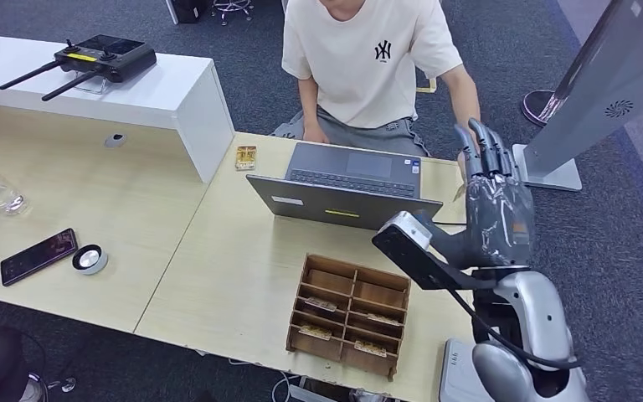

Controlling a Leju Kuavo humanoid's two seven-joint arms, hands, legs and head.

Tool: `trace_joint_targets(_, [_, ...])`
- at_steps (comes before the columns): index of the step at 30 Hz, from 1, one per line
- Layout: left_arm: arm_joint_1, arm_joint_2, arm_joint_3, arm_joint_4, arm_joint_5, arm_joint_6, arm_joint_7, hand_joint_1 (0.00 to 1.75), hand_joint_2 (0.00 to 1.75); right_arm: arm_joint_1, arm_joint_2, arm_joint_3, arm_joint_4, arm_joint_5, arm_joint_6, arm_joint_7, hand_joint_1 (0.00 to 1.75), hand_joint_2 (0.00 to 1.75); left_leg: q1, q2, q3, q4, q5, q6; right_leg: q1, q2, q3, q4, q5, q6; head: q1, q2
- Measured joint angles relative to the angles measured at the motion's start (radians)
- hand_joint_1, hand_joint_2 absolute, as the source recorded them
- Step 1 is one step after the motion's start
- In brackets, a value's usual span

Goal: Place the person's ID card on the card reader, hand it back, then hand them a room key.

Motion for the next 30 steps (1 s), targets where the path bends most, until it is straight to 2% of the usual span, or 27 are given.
trace_joint_targets(8, [0.050, 0.000, -0.025, -0.046, 0.070, 0.000, 0.034, 0.00, 0.00, 0.172, 0.011, -0.040, -0.193, -0.165, -0.105, -0.107, 0.02, 1.75, 0.000, 0.000, 0.000, 0.000, -0.001, -0.001, 0.000, 0.000, -0.001, 0.000, 0.000, 0.000, 0.000, 0.000])
trace_joint_targets(9, [0.054, 0.000, -0.027, -0.051, 0.078, 0.000, 0.037, 0.00, 0.00, 0.195, 0.010, -0.040, -0.212, -0.184, -0.116, -0.126, 0.32, 1.75, 0.000, 0.000, 0.000, 0.000, -0.001, -0.001, 0.000, 0.000, -0.001, 0.000, 0.000, 0.000, 0.000, 0.000])
trace_joint_targets(12, [0.064, 0.000, -0.030, -0.060, 0.101, 0.002, 0.044, 0.00, 0.00, 0.269, -0.009, -0.039, -0.260, -0.235, -0.156, -0.185, 1.52, 1.75, 0.000, 0.000, 0.000, 0.000, -0.001, -0.001, 0.000, 0.000, -0.001, 0.000, 0.000, 0.000, 0.000, 0.000])
trace_joint_targets(13, [0.068, 0.000, -0.031, -0.063, 0.109, 0.003, 0.045, 0.00, 0.00, 0.294, -0.018, -0.039, -0.273, -0.247, -0.169, -0.200, 1.66, 1.75, 0.000, 0.000, 0.000, 0.000, -0.001, -0.001, 0.000, 0.000, 0.000, 0.000, 0.000, 0.000, 0.000, 0.000])
trace_joint_targets(14, [0.071, 0.000, -0.032, -0.066, 0.116, 0.004, 0.047, 0.00, 0.00, 0.317, -0.027, -0.039, -0.284, -0.257, -0.181, -0.213, 1.71, 1.75, 0.000, 0.000, 0.000, 0.000, -0.001, -0.001, 0.000, 0.000, 0.000, 0.000, 0.000, 0.000, 0.000, 0.000])
trace_joint_targets(20, [0.089, 0.000, -0.042, -0.082, 0.154, 0.010, 0.059, 0.00, 0.00, 0.447, -0.090, -0.037, -0.342, -0.275, -0.215, -0.260, 1.75, 1.75, 0.000, 0.000, -0.001, 0.000, -0.001, 0.000, 0.000, 0.000, -0.001, -0.001, 0.000, 0.000, 0.000, 0.000])
trace_joint_targets(25, [0.092, 0.000, -0.046, -0.083, 0.174, 0.017, 0.063, 0.00, 0.00, 0.517, -0.142, -0.024, -0.371, -0.259, -0.217, -0.275, 1.74, 1.75, 0.000, 0.000, -0.001, 0.000, -0.001, 0.000, 0.000, 0.000, -0.001, -0.001, -0.001, 0.000, 0.000, 0.000])
trace_joint_targets(27, [0.092, 0.000, -0.046, -0.083, 0.175, 0.019, 0.063, 0.00, 0.00, 0.531, -0.156, -0.017, -0.377, -0.256, -0.217, -0.277, 1.61, 1.75, 0.000, 0.000, -0.001, 0.000, -0.001, 0.000, 0.000, 0.000, 0.000, -0.001, -0.001, 0.000, 0.000, 0.000])
trace_joint_targets(30, [0.092, 0.000, -0.046, -0.083, 0.182, 0.024, 0.062, 0.00, 0.00, 0.542, -0.178, -0.004, -0.382, -0.249, -0.211, -0.274, 1.15, 1.75, 0.000, 0.001, -0.001, 0.000, -0.001, 0.000, 0.000, 0.000, 0.000, -0.001, 0.000, 0.000, 0.000, 0.000])
